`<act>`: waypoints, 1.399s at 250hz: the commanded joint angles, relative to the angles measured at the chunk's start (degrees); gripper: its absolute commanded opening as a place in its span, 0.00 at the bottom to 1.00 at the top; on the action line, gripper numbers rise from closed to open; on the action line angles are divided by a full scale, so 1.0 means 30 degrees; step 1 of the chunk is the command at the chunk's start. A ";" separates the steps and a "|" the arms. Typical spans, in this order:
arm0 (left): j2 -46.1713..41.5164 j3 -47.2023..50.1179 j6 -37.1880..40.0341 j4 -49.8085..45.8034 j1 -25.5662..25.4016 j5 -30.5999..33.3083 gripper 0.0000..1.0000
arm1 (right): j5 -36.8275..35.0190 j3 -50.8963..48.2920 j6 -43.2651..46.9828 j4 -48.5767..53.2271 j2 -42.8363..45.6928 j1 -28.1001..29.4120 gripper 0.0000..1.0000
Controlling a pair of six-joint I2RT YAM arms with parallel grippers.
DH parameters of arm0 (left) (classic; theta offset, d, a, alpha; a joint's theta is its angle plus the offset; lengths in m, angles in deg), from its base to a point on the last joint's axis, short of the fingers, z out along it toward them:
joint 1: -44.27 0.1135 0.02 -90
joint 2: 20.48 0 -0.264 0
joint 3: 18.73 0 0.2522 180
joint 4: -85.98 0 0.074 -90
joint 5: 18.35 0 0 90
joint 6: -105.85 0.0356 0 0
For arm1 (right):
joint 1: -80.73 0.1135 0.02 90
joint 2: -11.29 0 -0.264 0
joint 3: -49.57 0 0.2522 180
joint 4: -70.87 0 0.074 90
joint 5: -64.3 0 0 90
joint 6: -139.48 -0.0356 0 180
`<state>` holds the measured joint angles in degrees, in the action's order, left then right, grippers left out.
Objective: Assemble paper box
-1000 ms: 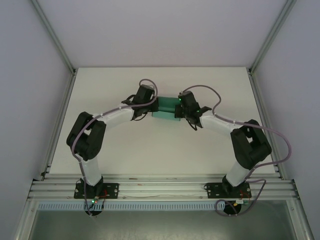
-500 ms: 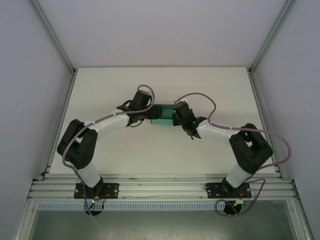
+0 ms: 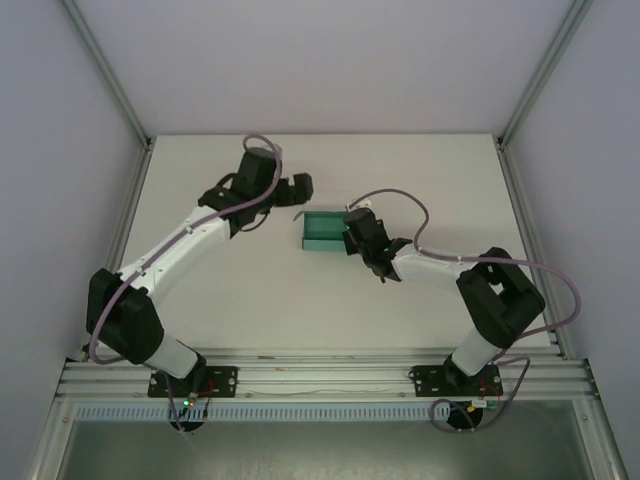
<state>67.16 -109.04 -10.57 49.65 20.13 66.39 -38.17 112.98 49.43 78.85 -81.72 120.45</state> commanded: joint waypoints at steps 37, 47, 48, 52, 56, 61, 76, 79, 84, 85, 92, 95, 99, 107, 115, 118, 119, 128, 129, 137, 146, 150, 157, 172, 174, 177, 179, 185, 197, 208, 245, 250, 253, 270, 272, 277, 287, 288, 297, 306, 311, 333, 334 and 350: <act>0.4541 -0.0814 -0.2264 0.0650 0.2335 -0.6937 0.99 | 0.0309 -0.0836 0.0472 0.0829 -0.0658 0.0213 0.00; 0.4969 -0.0720 -0.2351 0.1325 0.2356 -0.7888 0.98 | 0.0263 -0.0897 0.0415 0.0748 -0.0644 0.0214 0.00; 0.5003 -0.0712 -0.2369 0.1392 0.2345 -0.7990 0.97 | 0.0276 -0.0916 0.0407 0.0737 -0.0640 0.0225 0.00; 0.5166 -0.0668 -0.2428 0.1644 0.2331 -0.8327 0.96 | 0.0239 -0.0935 0.0385 0.0648 -0.0629 0.0207 0.00; 0.5299 -0.0604 -0.2457 0.1860 0.2334 -0.8661 0.96 | 0.0282 -0.0963 0.0376 0.0613 -0.0638 0.0213 0.00; 0.5450 -0.0554 -0.2451 0.2090 0.2357 -0.8942 0.95 | 0.0334 -0.1006 0.0355 0.0567 -0.0594 0.0221 0.00; 0.5801 -0.0159 -0.2797 0.2886 0.2341 -0.9223 0.95 | 0.0681 -0.1199 0.0261 0.0300 -0.0449 0.0234 0.00; 0.5872 -0.0038 -0.2885 0.3043 0.2342 -0.9317 0.95 | 0.0723 -0.1246 0.0239 0.0226 -0.0434 0.0235 0.00; 0.5976 0.0097 -0.2998 0.3318 0.2341 -0.9497 0.95 | 0.0795 -0.1349 0.0183 0.0109 -0.0374 0.0228 0.00; 0.6004 0.0122 -0.3015 0.3355 0.2352 -0.9527 0.94 | 0.0806 -0.1361 0.0174 0.0080 -0.0359 0.0231 0.00; 0.6181 0.0230 -0.3145 0.3505 0.2351 -0.9717 0.92 | 0.0826 -0.1477 0.0071 -0.0077 -0.0317 0.0272 0.00; 0.6267 0.0238 -0.3174 0.3530 0.2344 -0.9800 0.91 | 0.0862 -0.1529 0.0039 -0.0133 -0.0293 0.0283 0.00; 0.6386 0.0266 -0.3154 0.3530 0.2337 -0.9837 0.90 | 0.0887 -0.1588 0.0020 -0.0192 -0.0264 0.0273 0.00; 0.6634 0.0311 -0.3218 0.3560 0.2322 -1.0067 0.89 | 0.0937 -0.1684 0.0018 -0.0289 -0.0256 0.0276 0.00; 0.6788 0.0471 -0.3315 0.3665 0.2350 -1.0303 0.87 | 0.0915 -0.1723 -0.0004 -0.0329 -0.0225 0.0276 0.00; 0.6848 0.0550 -0.3338 0.3741 0.2329 -1.0364 0.86 | 0.0953 -0.1725 -0.0021 -0.0307 -0.0212 0.0266 0.00; 0.6865 0.0583 -0.3346 0.3771 0.2331 -1.0400 0.85 | 0.0944 -0.1725 -0.0045 -0.0303 -0.0204 0.0250 0.00; 0.6961 0.0864 -0.3461 0.4007 0.2367 -1.0568 0.84 | 0.0944 -0.1754 -0.0188 -0.0270 -0.0168 0.0297 0.02; 0.6966 0.0901 -0.3480 0.4036 0.2351 -1.0604 0.84 | 0.0954 -0.1784 -0.0187 -0.0270 -0.0168 0.0295 0.02; 0.6970 0.1322 -0.3592 0.4552 0.2350 -1.0899 0.81 | 0.0979 -0.1838 -0.0329 -0.0310 -0.0111 0.0298 0.05; 0.6915 0.1900 -0.3893 0.5222 0.2334 -1.1129 0.79 | 0.1029 -0.1968 -0.0540 -0.0465 -0.0037 0.0323 0.08; 0.6893 0.2152 -0.4068 0.5562 0.2327 -1.1215 0.78 | 0.1044 -0.2024 -0.0606 -0.0502 0.0005 0.0325 0.08; 0.6828 0.2624 -0.4290 0.6130 0.2318 -1.1386 0.76 | 0.1037 -0.2096 -0.0756 -0.0584 0.0082 0.0353 0.09; 0.6736 0.3432 -0.4681 0.6966 0.2284 -1.1640 0.71 | 0.1094 -0.2225 -0.1043 -0.0651 0.0224 0.0388 0.11; 0.6736 0.3517 -0.4718 0.7068 0.2278 -1.1667 0.71 | 0.1106 -0.2238 -0.1075 -0.0644 0.0252 0.0390 0.11; 0.6692 0.3681 -0.4755 0.7195 0.2261 -1.1728 0.71 | 0.1083 -0.2269 -0.1133 -0.0676 0.0284 0.0383 0.11; 0.6703 0.3740 -0.4780 0.7250 0.2228 -1.1711 0.71 | 0.1118 -0.2286 -0.1163 -0.0694 0.0311 0.0418 0.11; 0.6702 0.3940 -0.4846 0.7462 0.2196 -1.1734 0.70 | 0.1164 -0.2362 -0.1210 -0.0788 0.0380 0.0412 0.12; 0.6771 0.4191 -0.4791 0.7573 0.2134 -1.1825 0.67 | 0.1278 -0.2453 -0.1313 -0.0797 0.0502 0.0467 0.13; 0.6863 0.4278 -0.4716 0.7459 0.2067 -1.1662 0.65 | 0.1430 -0.2459 -0.1359 -0.0796 0.0635 0.0521 0.16; 0.7116 0.4409 -0.4379 0.7087 0.1979 -1.1255 0.57 | 0.1840 -0.2843 -0.1748 -0.1016 0.1370 0.0528 0.23; 0.7116 0.4449 -0.4379 0.7083 0.1982 -1.1178 0.57 | 0.1868 -0.2910 -0.1837 -0.1031 0.1510 0.0544 0.26; 0.7116 0.4479 -0.4357 0.7109 0.1982 -1.1154 0.56 | 0.1911 -0.2946 -0.1876 -0.1010 0.1609 0.0541 0.28; 0.7116 0.4560 -0.4377 0.7141 0.1983 -1.1109 0.55 | 0.2126 -0.3126 -0.1937 -0.0766 0.2189 0.0537 0.33; 0.7116 0.4568 -0.4356 0.7163 0.1983 -1.1131 0.55 | 0.2104 -0.3174 -0.1965 -0.0731 0.2252 0.0545 0.33; 0.7094 0.4627 -0.4378 0.7219 0.1952 -1.1137 0.53 | 0.2088 -0.3211 -0.2017 -0.0620 0.2447 0.0543 0.36; 0.7656 0.4701 -0.4450 0.7271 0.1933 -1.1191 0.51 | 0.2099 -0.3320 -0.2035 -0.0260 0.2860 0.0537 0.42; 0.7664 0.4709 -0.4458 0.7280 0.1929 -1.1209 0.51 | 0.2117 -0.3328 -0.2034 -0.0221 0.2913 0.0547 0.42; 0.7714 0.4765 -0.4467 0.7388 0.1949 -1.1320 0.51 | 0.2076 -0.3410 -0.2100 0.0178 0.3283 0.0529 0.47; 0.7760 0.4874 -0.4510 0.7451 0.1941 -1.1334 0.51 | 0.2162 -0.3508 -0.2219 0.0625 0.3712 0.0544 0.52; 0.7786 0.4923 -0.4525 0.7489 0.1939 -1.1343 0.51 | 0.2250 -0.3566 -0.2210 0.0875 0.3967 0.0536 0.54; 0.7838 0.5178 -0.4410 0.7515 0.1843 -1.1223 0.51 | 0.2968 -0.3949 -0.2477 0.1894 0.5394 0.0528 0.60; 0.7843 0.5182 -0.4409 0.7519 0.1869 -1.1225 0.51 | 0.2968 -0.3949 -0.2477 0.1894 0.5394 0.0528 0.60; 0.7819 0.5348 -0.4293 0.7543 0.1889 -1.1152 0.51 | 0.3869 -0.4282 -0.2639 0.2160 0.6522 0.0532 0.68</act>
<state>88.80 -94.90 -23.79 73.19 26.28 31.75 -30.09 101.70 42.81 81.23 -67.54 121.83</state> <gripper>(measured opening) 0.507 0.626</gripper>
